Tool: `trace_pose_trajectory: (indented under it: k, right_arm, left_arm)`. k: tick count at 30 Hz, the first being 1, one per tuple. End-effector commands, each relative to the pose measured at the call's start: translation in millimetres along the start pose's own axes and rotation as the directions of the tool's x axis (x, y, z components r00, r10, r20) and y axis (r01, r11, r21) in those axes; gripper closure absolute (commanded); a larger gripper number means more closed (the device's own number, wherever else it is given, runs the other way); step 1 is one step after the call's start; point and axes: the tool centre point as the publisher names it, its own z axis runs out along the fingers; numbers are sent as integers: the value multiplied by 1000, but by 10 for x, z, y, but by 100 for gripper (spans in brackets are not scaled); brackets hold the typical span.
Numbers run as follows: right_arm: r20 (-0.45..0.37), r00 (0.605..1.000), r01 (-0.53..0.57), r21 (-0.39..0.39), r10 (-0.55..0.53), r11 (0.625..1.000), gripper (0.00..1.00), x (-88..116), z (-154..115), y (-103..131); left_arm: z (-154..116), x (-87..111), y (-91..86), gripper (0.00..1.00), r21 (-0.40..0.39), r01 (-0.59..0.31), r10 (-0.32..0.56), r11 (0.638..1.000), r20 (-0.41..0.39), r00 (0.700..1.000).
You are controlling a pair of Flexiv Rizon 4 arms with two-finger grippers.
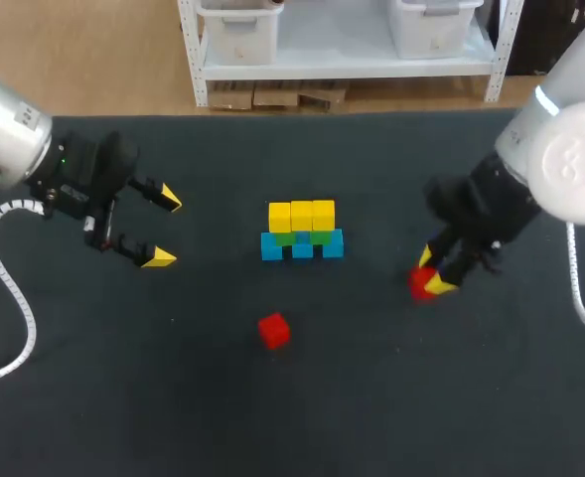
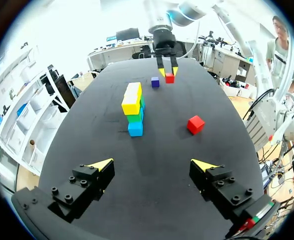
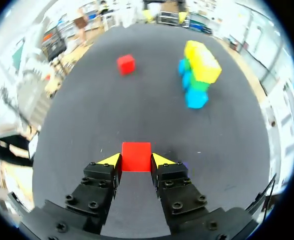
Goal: Place the blue cubes, place green cubes on the blue cubes, place the yellow cubes on the green cubes, then place the red cubes on the yellow cubes, and place purple cube on the red cubes.
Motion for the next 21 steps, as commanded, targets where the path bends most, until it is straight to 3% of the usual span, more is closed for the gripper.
trace_pose_trajectory:
  k: [1, 8, 21]
  right_arm:
    - [-4, 999, -43, 23, 43, 999, 100, -187, -185, -147]
    - [-27, 997, -66, 86, 69, 994, 100, -556, -358, -480]
    - [-30, 995, -93, 128, 98, 987, 100, -1167, -332, -890]
  left_arm:
    - [-3, 16, -15, 0, -4, -4, 4, 1000, 6, 1000]
    - [-3, 16, -15, 0, -4, -4, 4, 1000, 6, 1000]
    - [-3, 16, -15, 0, -4, -4, 4, 1000, 6, 1000]
